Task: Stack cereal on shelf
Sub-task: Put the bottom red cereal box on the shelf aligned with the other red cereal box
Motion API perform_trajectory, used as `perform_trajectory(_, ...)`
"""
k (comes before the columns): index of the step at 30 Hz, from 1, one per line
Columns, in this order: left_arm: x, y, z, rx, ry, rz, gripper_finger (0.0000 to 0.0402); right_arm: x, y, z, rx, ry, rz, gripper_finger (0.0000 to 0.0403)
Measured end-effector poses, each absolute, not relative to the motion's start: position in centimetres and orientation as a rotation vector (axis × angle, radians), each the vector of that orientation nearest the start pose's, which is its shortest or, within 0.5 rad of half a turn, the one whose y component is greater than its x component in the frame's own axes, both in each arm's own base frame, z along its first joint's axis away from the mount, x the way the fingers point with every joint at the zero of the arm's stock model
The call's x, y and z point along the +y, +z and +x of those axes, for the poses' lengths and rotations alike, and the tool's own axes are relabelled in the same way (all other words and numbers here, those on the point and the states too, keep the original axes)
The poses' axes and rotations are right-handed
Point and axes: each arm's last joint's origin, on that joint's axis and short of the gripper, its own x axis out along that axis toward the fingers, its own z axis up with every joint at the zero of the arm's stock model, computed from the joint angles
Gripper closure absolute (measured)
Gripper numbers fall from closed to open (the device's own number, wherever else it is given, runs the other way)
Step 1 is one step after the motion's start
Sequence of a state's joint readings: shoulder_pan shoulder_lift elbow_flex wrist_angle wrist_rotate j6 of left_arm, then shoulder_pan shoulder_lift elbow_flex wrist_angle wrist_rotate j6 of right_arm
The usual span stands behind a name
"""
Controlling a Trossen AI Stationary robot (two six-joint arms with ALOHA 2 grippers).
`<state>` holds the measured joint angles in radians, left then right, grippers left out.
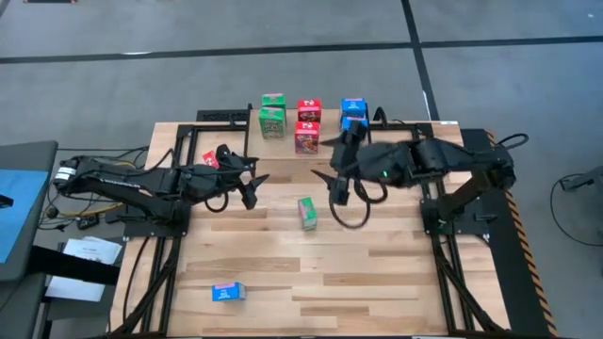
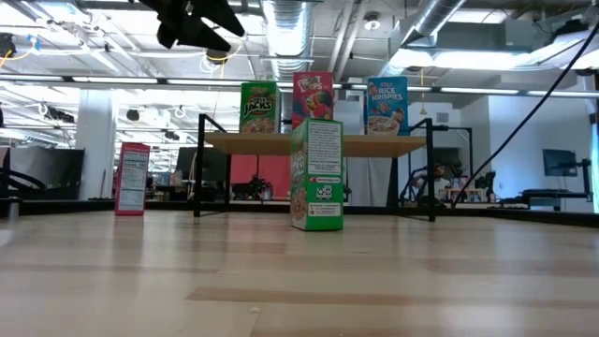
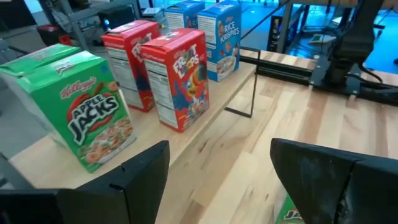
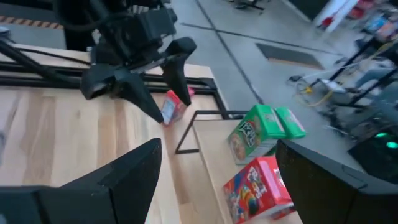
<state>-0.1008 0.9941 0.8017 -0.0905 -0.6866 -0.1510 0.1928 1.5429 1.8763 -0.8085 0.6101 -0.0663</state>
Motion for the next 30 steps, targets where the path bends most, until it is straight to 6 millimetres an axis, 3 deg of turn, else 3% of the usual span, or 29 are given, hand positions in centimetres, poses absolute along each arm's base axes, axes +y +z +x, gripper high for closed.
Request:
perform_trajectory(7,-0.4,31.8,19.9,0.224,0.592,-0.051,0.0132,0.8,45.8,31.4,0.48,-0.32,-0.147,0.0063)
perform_trajectory(12,-0.4,31.7,19.2,0.245,0.59,-0.054,0.0132,-0.1,44.2,32.8,0.556,-0.342,-0.15,0.0063)
perform_trajectory(18,-0.4,31.5,19.1,0.272,0.593,-0.043,0.0132,-0.1,41.2,34.6,0.706,-0.348,-0.137,0.0064)
perform_trajectory(24,-0.4,31.3,19.1,0.291,0.595,-0.039,0.0132,1.1,39.6,35.4,0.786,-0.334,-0.128,0.0081)
perform_trajectory(30,-0.4,31.2,19.0,0.298,0.596,-0.037,0.0132,3.0,38.8,33.9,0.927,-0.308,-0.181,0.0091)
